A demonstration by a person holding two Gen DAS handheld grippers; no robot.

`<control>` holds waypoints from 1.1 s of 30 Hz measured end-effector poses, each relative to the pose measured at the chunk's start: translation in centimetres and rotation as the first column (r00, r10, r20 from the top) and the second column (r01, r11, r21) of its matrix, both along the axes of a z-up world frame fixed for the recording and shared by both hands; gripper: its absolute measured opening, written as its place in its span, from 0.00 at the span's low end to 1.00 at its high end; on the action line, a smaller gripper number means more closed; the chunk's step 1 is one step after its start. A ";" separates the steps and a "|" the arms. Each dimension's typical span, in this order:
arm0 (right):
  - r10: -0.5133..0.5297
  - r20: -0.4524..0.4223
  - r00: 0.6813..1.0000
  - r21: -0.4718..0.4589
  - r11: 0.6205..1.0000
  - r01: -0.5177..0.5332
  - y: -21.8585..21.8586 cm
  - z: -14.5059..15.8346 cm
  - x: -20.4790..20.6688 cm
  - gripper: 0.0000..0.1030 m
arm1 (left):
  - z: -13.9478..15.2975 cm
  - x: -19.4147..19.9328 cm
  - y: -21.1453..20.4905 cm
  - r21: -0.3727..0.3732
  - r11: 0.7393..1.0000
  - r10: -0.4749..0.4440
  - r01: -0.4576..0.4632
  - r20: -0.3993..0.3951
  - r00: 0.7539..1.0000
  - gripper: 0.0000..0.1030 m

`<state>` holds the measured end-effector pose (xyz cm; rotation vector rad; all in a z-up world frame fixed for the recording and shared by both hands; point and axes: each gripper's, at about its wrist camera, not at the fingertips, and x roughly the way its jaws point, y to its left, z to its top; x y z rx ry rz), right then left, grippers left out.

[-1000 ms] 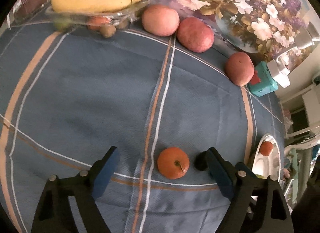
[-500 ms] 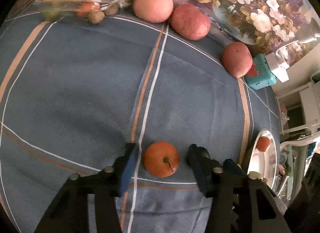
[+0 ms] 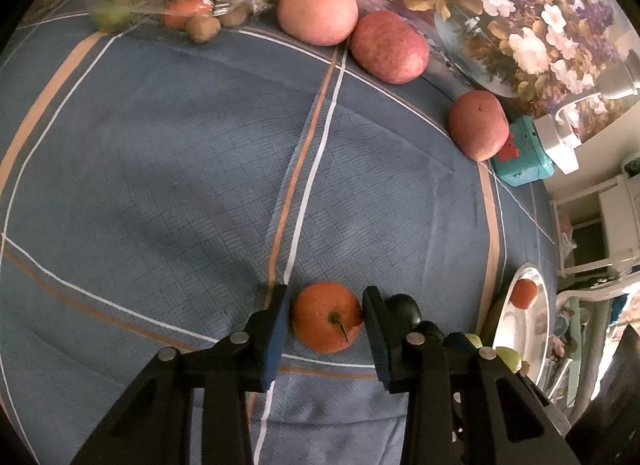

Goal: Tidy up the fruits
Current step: 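Grasp a tangerine with the left tool while the right tool grasps a dark plum, then carry the tangerine and plum over the steel plate with both tools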

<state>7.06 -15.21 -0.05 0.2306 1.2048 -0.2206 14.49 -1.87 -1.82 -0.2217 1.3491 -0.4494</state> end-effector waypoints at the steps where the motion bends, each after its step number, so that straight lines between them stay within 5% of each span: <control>1: 0.006 -0.007 1.000 -0.015 1.000 -0.006 0.2 0.0 0.0 0.34 | 0.0 0.0 0.0 0.001 1.000 -0.002 0.002 0.000 1.000 0.38; 9: 0.039 -0.034 0.999 -0.116 0.992 -0.043 1.1 -0.4 0.4 0.25 | -0.1 -0.1 0.0 -0.002 1.000 -0.002 0.002 -0.012 1.000 0.39; 23: -0.042 0.038 0.998 0.080 0.996 0.038 -0.4 1.3 -0.6 0.21 | 1.8 -0.5 1.4 -0.063 0.996 0.058 -0.058 0.007 0.998 0.36; 33: -0.043 0.074 0.996 0.077 0.996 0.037 0.4 3.3 -1.7 0.21 | 3.9 -1.2 2.6 -0.061 0.995 0.085 -0.082 0.055 0.995 0.36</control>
